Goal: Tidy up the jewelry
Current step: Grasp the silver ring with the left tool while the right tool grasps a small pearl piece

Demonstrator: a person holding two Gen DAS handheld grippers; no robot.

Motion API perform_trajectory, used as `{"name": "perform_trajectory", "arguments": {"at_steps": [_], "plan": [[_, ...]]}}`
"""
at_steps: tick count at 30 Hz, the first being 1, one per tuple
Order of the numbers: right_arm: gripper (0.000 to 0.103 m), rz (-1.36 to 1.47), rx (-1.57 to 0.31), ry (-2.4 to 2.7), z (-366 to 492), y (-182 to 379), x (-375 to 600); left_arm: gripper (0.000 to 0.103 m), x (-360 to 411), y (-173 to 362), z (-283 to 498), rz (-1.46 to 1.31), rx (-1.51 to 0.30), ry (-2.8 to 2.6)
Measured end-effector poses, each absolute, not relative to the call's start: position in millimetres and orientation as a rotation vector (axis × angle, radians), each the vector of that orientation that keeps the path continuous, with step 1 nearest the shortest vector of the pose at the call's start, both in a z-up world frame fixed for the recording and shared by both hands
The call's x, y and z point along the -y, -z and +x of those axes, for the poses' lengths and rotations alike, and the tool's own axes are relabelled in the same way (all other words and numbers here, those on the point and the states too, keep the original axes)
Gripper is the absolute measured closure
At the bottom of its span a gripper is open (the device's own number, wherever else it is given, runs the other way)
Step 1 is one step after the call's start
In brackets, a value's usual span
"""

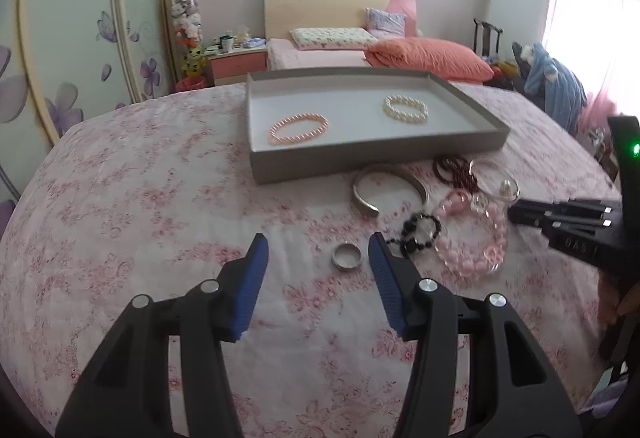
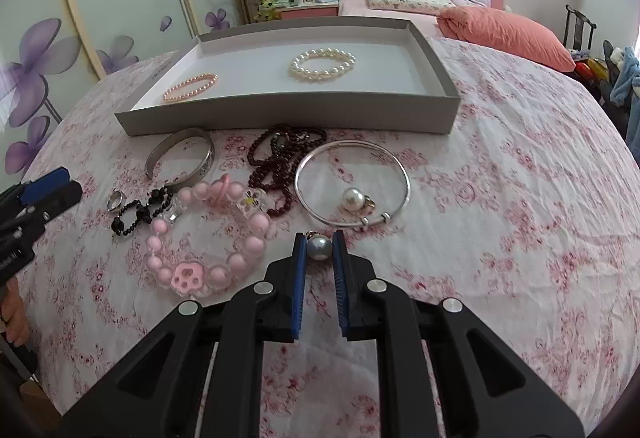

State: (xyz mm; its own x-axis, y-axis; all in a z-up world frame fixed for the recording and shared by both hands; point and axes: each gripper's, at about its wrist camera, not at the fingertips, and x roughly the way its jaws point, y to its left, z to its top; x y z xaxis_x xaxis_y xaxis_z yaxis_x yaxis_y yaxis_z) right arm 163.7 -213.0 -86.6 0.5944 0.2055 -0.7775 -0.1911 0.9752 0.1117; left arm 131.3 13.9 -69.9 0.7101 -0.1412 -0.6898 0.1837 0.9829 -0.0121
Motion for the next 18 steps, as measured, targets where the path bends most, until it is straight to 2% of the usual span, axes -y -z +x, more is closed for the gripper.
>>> {"name": "perform_trajectory", "arguments": {"at_steps": [9, 18], "plan": [[0.089, 0.031, -0.904, -0.234, 160, 86, 218, 0.052, 6, 90, 138, 0.140, -0.854, 0.195], [0.089, 0.046, -0.904, -0.239, 160, 85, 218, 0.071, 11, 97, 151, 0.137, -0.890, 0.177]]}}
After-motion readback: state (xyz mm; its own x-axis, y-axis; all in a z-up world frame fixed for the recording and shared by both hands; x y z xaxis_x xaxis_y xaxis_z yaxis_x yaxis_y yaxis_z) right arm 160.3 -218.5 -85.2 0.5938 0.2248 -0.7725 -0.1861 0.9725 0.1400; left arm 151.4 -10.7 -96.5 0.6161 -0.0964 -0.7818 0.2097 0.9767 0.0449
